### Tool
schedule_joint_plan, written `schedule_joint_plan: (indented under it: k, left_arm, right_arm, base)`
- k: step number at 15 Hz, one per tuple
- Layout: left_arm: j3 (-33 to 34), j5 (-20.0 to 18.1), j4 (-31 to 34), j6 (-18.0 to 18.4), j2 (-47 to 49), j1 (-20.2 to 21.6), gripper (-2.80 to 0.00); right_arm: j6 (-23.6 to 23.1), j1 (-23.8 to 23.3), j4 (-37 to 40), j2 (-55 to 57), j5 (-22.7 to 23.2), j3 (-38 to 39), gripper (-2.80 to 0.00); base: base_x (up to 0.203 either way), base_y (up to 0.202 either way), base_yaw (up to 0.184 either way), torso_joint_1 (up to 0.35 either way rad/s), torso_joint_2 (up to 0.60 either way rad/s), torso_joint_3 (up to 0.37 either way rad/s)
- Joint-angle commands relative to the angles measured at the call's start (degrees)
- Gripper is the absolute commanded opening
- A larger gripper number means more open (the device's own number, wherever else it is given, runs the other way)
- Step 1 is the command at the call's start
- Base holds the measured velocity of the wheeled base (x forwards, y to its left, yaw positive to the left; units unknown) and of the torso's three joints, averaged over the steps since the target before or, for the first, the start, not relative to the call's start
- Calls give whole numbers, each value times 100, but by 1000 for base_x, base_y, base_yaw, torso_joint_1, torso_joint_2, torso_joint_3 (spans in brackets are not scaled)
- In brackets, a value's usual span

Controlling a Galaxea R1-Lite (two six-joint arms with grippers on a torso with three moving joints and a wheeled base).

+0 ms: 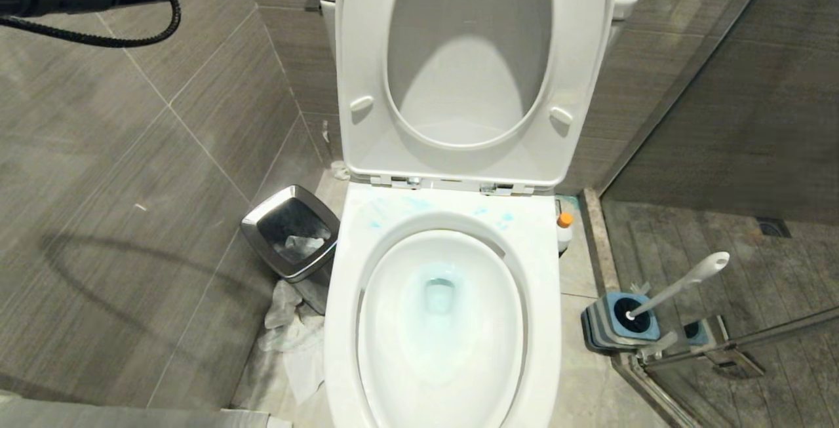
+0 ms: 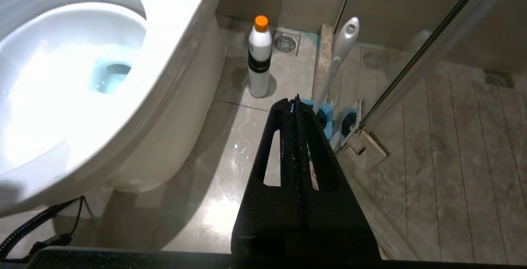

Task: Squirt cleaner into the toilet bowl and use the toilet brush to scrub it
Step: Flush the toilet

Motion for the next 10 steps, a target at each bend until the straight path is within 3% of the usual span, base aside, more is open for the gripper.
schedule_joint_plan:
  k: [1, 7, 10]
  left_arm:
    - [69, 10, -517, -86, 146, -19, -280]
    - [64, 47, -2289, -388, 511, -101, -280]
    - [61, 297, -3294, -455, 707, -175, -280]
  right_arm:
    - [-2, 1, -4, 9, 4, 141, -280]
    - [-2, 1, -4, 9, 4, 141, -280]
    - [-2, 7, -4, 1, 4, 141, -280]
  base:
    - [0, 0, 0, 1, -2, -200]
    - [0, 0, 0, 1, 0, -199]
    - [0, 0, 0, 3, 3, -198]
